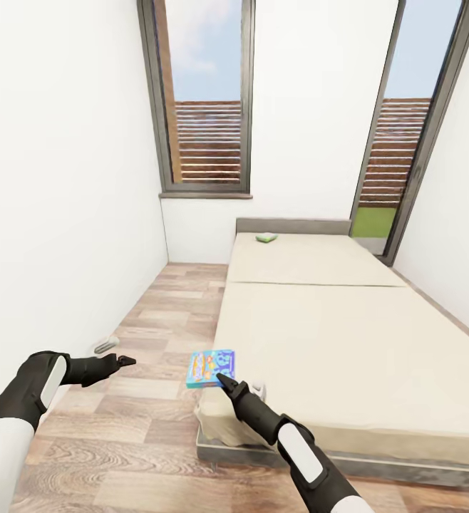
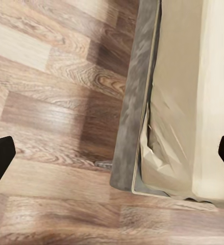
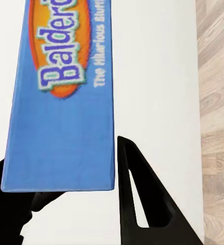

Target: Put all the toys in the child's room - the three board games (two on the bed and one on the table), the two jigsaw puzzles on the table, and the tennis ball on the table - inside the toy box on the table in the child's room.

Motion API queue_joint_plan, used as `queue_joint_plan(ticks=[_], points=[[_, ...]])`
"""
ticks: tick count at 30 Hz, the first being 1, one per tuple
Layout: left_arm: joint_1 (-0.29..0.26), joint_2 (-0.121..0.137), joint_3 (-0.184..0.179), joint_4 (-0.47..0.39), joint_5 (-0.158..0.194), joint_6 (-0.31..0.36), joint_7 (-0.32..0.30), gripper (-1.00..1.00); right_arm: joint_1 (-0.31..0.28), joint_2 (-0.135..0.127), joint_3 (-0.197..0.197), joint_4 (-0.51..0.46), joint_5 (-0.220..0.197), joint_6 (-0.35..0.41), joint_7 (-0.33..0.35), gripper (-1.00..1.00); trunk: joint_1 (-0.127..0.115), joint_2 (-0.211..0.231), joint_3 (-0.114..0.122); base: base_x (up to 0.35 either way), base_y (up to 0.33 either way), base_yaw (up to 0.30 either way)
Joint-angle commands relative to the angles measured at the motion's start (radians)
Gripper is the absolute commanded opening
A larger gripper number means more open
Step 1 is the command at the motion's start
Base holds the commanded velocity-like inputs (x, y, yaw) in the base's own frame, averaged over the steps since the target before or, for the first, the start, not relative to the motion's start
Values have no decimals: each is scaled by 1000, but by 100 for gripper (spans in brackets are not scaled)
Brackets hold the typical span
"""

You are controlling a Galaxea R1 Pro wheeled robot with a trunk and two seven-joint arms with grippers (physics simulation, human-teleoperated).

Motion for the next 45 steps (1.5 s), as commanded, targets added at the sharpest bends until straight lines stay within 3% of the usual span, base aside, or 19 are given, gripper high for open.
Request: queue_joint_plan(ticks=[1,8,13,20,23,33,37,45], points=[[0,0,2,-1,7,8,2,100,-1,0,0,0,-6,11,0,-100,-4,7,2,0,0,0],[-1,0,2,-1,7,8,1,100,-1,0,-1,-1,-2,67,0,-100,-31,56,24,0,0,0],[-1,0,2,-1,7,8,1,100,-1,0,-1,-2,-1,67,-2,-100,-50,91,40,0,0,0],[-1,0,2,-1,7,8,-2,100,-1,0,9,-40,5,66,-105,-100,-77,140,62,0,0,0],[-1,2,4,-1,8,8,-5,100,-1,0,9,-56,5,70,-118,-100,-88,161,71,0,0,0],[-1,8,8,-1,11,9,-9,100,11,0,-12,-73,-8,79,-42,-100,-127,231,102,0,0,0],[-1,3,7,0,12,9,-8,100,13,-13,-2,-95,0,75,-36,-100,-142,259,115,0,0,0],[-1,4,6,0,15,9,-9,100,15,-13,-2,-100,3,48,-9,-100,-173,315,140,0,0,0]])
